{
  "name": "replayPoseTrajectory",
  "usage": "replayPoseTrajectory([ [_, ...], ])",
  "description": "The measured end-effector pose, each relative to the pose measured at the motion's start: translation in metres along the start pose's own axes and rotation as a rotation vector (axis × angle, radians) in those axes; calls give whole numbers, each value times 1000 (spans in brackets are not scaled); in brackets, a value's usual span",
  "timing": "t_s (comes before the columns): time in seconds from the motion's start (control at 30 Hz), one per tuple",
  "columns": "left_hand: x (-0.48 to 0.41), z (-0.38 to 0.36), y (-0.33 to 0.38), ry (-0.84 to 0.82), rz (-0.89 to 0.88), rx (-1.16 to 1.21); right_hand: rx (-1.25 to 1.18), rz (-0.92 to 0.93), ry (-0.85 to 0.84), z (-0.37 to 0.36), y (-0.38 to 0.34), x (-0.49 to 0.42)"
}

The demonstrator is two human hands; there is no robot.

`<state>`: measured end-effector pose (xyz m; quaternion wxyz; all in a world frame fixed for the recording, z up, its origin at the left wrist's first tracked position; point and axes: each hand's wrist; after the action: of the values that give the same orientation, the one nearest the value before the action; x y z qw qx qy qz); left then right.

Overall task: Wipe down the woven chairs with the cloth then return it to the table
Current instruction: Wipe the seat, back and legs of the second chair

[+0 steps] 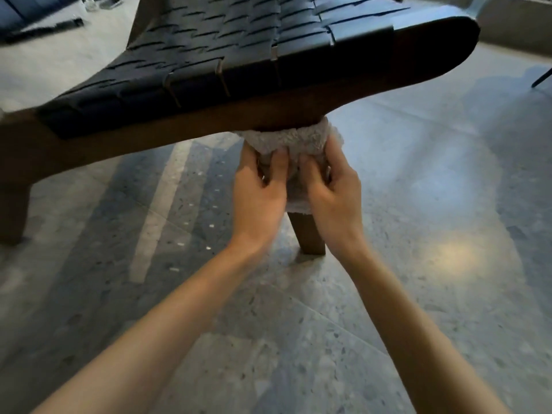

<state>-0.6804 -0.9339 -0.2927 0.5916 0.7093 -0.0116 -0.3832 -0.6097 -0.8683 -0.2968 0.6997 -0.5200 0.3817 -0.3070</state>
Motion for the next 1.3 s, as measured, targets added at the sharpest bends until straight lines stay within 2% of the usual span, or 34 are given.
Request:
replayPoseTrajectory([
  [0.17,-4,1,3,4,7,8,-10,39,47,-9,-3,-2],
  [0.27,8,1,-14,-27,6,-79,49,86,61,-4,19,5],
  [0.33,18,0,-29,-105,24,-190,133,76,66,3,43,12],
  [0.43,32,-4,-56,-241,133,-393,211,-39,65,11,79,27],
  [0.63,50,-9,-78,-525,337,-628,246,-311,97,21,107,42],
  [0.73,46,1,-74,-505,385,-610,351,-366,198,28,100,45],
  [0.87,35,35,-48,-497,329,-602,380,-224,170,26,73,57],
  [0.97,22,72,-21,-425,244,-558,339,-139,90,14,45,62],
  [1.03,14,101,-4,-390,250,-531,315,-127,-13,-2,26,60],
  [1.13,7,148,16,-366,278,-554,303,-191,-155,-33,0,55],
  [1.3,-4,223,41,-235,230,-653,171,-238,-267,-106,-46,55],
])
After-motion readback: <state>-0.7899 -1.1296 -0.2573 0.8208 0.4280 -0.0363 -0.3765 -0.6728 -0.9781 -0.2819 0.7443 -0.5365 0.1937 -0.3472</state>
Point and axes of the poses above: each hand's wrist, its own x-axis away from the middle knuckle, its own z-axis out of the back of the hand, y = z × x, and after that the axes turned 13 degrees about -z, right-handed
